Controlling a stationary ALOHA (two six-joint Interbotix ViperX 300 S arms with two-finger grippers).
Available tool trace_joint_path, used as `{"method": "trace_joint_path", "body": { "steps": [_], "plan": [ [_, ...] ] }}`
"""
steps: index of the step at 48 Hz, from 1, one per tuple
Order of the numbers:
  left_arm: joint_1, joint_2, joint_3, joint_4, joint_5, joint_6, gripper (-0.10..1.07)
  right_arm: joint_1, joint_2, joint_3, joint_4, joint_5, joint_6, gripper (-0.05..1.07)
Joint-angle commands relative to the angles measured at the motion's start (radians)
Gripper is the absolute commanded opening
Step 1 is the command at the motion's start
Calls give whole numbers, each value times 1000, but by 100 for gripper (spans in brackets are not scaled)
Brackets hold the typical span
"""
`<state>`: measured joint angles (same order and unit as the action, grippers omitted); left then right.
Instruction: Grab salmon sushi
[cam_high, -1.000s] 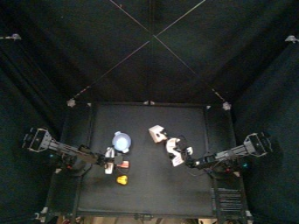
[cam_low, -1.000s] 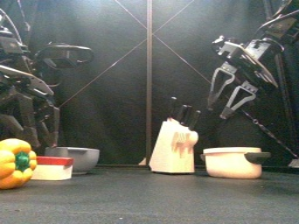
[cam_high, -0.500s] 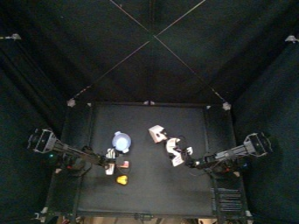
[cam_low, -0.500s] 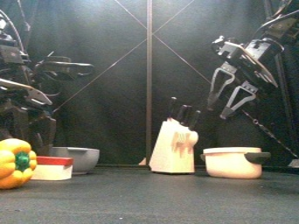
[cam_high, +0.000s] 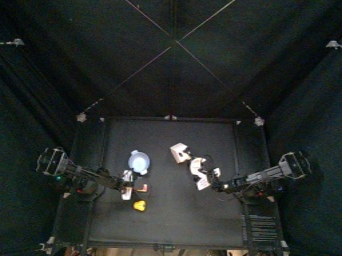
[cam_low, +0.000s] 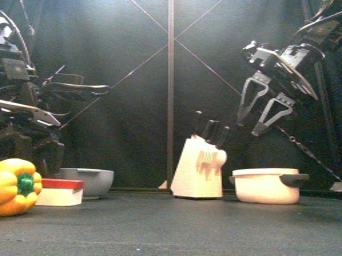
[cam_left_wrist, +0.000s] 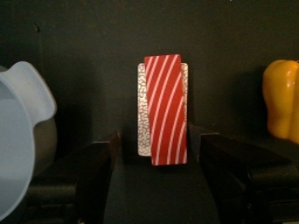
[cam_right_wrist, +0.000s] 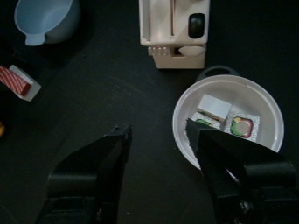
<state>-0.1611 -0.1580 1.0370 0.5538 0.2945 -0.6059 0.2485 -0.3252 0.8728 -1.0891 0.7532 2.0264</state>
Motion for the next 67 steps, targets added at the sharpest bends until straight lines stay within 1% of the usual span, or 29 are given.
{"method": "trace_joint_path", "body": {
  "steps": [1, 11, 22, 34, 42, 48, 51, 58, 65, 67],
  "plan": [
    [5, 11, -25, 2, -5, 2, 94, -2, -11, -8, -3, 2, 0, 87],
    [5, 38, -32, 15, -5, 3, 91, -2, -11, -8, -3, 2, 0, 87],
    [5, 41, -48, 28, 2, 3, 80, -2, -11, -8, -3, 2, 0, 87],
    [5, 11, -74, 46, 38, 9, 60, 2, -11, -8, -3, 2, 0, 87],
    [-3, -32, -103, 87, 94, 29, 42, 5, -11, -8, -11, -21, -2, 87],
    [-18, -54, -115, 112, 97, 40, 34, 5, -11, -8, -26, -41, -5, 87],
    [-29, -61, -115, 112, 97, 40, 31, 5, -11, -9, -38, -51, -5, 87],
    [-46, -75, -118, 112, 97, 40, 31, 11, -12, -11, -91, -71, -5, 87],
    [-51, -83, -146, 95, 95, 37, 31, 25, -11, -12, -187, -112, -3, 87],
    [-51, -83, -158, 86, 92, 37, 31, 34, -9, -15, -233, -130, -5, 87]
  ]
}}
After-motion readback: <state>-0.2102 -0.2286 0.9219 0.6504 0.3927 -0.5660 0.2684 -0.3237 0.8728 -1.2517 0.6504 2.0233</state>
